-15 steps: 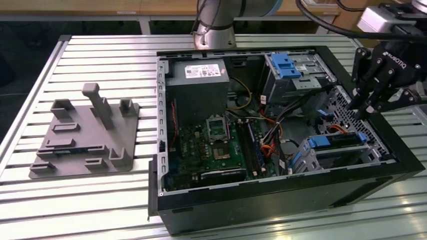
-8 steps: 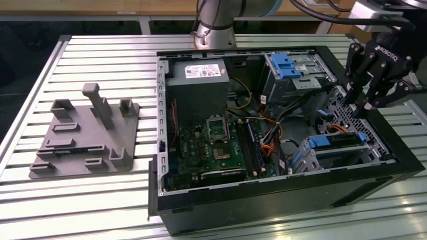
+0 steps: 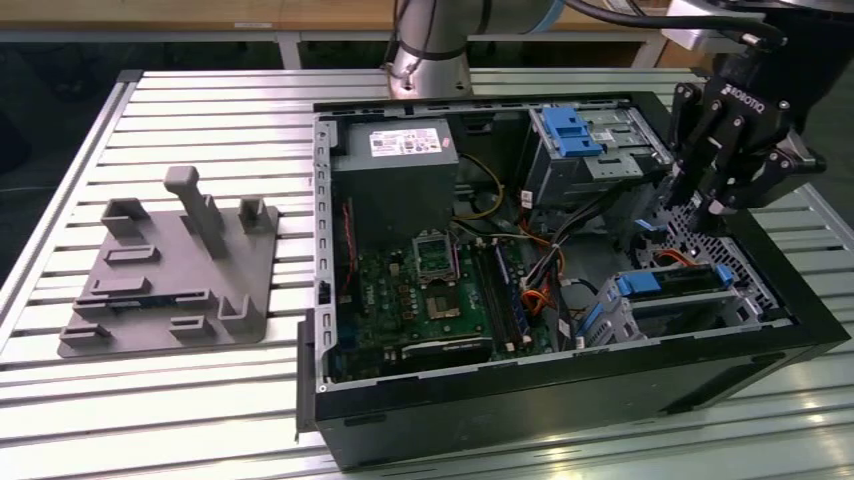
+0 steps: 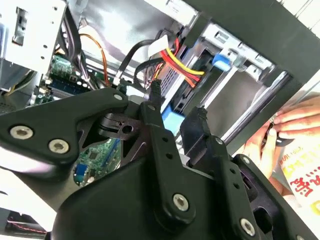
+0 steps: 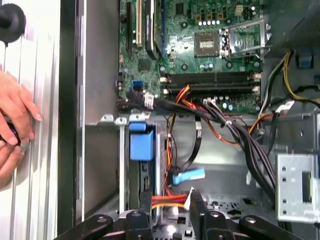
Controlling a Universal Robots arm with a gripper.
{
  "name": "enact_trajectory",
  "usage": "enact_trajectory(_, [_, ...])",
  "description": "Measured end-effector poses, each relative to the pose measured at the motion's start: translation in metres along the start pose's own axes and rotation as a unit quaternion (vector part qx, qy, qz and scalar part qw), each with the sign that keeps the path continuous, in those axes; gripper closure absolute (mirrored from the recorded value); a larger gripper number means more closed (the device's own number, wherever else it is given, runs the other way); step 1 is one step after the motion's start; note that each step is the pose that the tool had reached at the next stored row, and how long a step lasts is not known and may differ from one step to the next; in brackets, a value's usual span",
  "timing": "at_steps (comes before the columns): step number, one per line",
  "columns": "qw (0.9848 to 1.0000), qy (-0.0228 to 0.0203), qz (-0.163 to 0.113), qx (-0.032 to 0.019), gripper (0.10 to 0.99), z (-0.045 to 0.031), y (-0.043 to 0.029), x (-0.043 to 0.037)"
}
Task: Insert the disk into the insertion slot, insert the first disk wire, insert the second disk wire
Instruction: 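Insert the second disk wire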
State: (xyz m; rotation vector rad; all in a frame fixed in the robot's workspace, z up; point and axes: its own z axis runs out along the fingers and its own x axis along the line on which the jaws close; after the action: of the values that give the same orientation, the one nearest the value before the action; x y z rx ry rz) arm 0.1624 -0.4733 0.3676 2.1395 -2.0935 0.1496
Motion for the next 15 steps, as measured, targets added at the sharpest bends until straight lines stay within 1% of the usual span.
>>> enact_trajectory(3, [1.0, 0.0067, 0.001, 0.0019, 0.651, 0.0013, 0.0086, -0.0038])
enact_trajectory(7, [0.9999, 0.0149, 0.001, 0.0032, 0.651, 0.0054, 0.0169, -0.0077])
enact_trajectory(8, [0.9998, 0.0174, 0.001, 0.0034, 0.651, 0.0064, 0.0178, -0.0084])
enact_trajectory(10, [0.9997, 0.0246, 0.001, 0.0042, 0.651, 0.0078, 0.0183, -0.0106])
enact_trajectory(11, [0.9996, 0.0277, 0.002, 0.0057, 0.651, 0.0083, 0.0183, -0.0119])
enact_trajectory(13, [0.9993, 0.0356, 0.002, 0.0093, 0.651, 0.0089, 0.0182, -0.015])
enact_trajectory(15, [0.9991, 0.0418, 0.002, 0.0112, 0.651, 0.01, 0.0181, -0.0188])
